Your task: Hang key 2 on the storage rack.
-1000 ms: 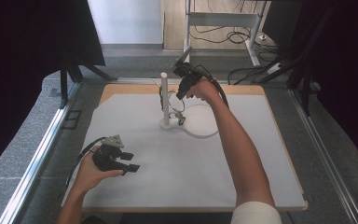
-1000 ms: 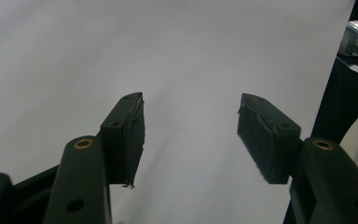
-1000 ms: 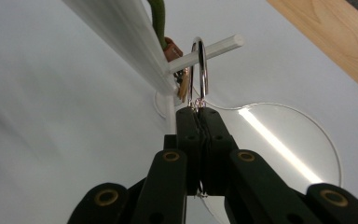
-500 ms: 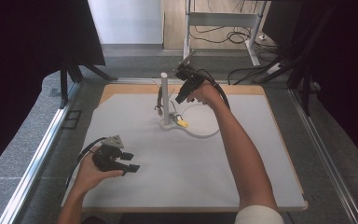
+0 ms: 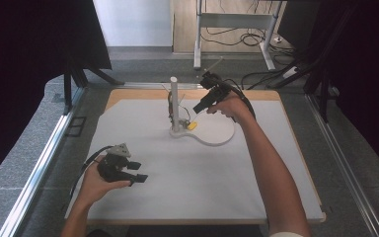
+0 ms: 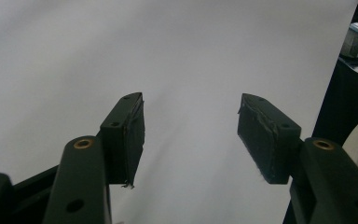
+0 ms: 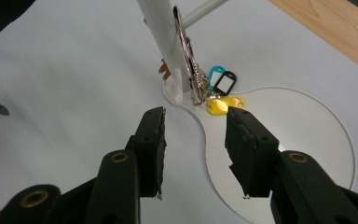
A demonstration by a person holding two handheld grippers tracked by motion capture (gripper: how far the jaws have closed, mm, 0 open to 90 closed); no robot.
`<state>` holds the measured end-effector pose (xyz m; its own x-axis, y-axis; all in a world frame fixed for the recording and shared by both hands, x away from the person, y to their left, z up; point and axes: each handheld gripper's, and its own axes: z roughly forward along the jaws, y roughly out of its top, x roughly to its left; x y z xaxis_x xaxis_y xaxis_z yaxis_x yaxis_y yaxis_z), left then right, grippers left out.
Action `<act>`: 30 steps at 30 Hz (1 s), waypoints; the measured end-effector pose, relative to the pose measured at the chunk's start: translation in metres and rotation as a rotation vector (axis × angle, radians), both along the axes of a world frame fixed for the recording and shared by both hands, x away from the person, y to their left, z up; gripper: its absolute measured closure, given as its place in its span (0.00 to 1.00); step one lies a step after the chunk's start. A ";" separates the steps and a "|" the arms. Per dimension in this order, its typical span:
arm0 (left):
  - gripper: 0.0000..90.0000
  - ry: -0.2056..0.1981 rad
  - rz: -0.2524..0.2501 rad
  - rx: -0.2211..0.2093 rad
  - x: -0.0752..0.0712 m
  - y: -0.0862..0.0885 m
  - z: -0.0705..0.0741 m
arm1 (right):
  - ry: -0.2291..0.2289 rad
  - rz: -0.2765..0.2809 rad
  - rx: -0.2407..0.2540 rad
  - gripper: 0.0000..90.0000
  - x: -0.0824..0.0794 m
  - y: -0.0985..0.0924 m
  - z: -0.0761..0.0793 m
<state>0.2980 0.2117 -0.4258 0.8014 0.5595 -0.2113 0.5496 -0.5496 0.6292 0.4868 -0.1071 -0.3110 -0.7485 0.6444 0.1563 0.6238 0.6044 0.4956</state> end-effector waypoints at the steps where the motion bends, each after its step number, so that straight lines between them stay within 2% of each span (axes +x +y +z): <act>1: 0.47 0.000 0.001 -0.001 0.000 0.000 0.000 | -0.009 -0.001 0.008 0.63 -0.004 -0.005 -0.001; 4: 0.47 -0.004 0.005 -0.003 -0.001 0.001 0.001 | -0.040 0.003 0.035 0.62 -0.018 -0.021 -0.007; 8: 0.47 0.001 0.008 -0.002 -0.001 0.001 0.000 | -0.051 0.003 0.075 0.61 -0.038 -0.045 -0.021; 13: 0.47 0.003 0.002 0.007 -0.001 -0.002 -0.002 | -0.083 -0.029 0.101 0.60 -0.066 -0.075 -0.042; 17: 0.47 0.006 -0.003 0.019 -0.001 -0.003 -0.003 | -0.090 -0.041 0.114 0.59 -0.090 -0.091 -0.061; 22: 0.46 0.011 0.000 0.018 -0.003 -0.004 -0.003 | -0.086 -0.067 0.109 0.58 -0.120 -0.112 -0.095; 25: 0.46 0.009 0.000 0.019 -0.004 -0.005 -0.004 | -0.084 -0.080 0.131 0.58 -0.137 -0.124 -0.111; 27: 0.46 0.008 0.000 0.020 -0.004 -0.005 -0.004 | -0.092 -0.088 0.126 0.58 -0.146 -0.129 -0.119; 30: 0.46 0.012 0.000 0.024 -0.004 -0.006 -0.004 | -0.096 -0.099 0.121 0.56 -0.149 -0.133 -0.122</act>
<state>0.2943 0.2052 -0.4301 0.7988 0.5648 -0.2073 0.5570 -0.5641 0.6095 0.3374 -0.2405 -0.4329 -0.6976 0.6965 0.1680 0.6233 0.4744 0.6216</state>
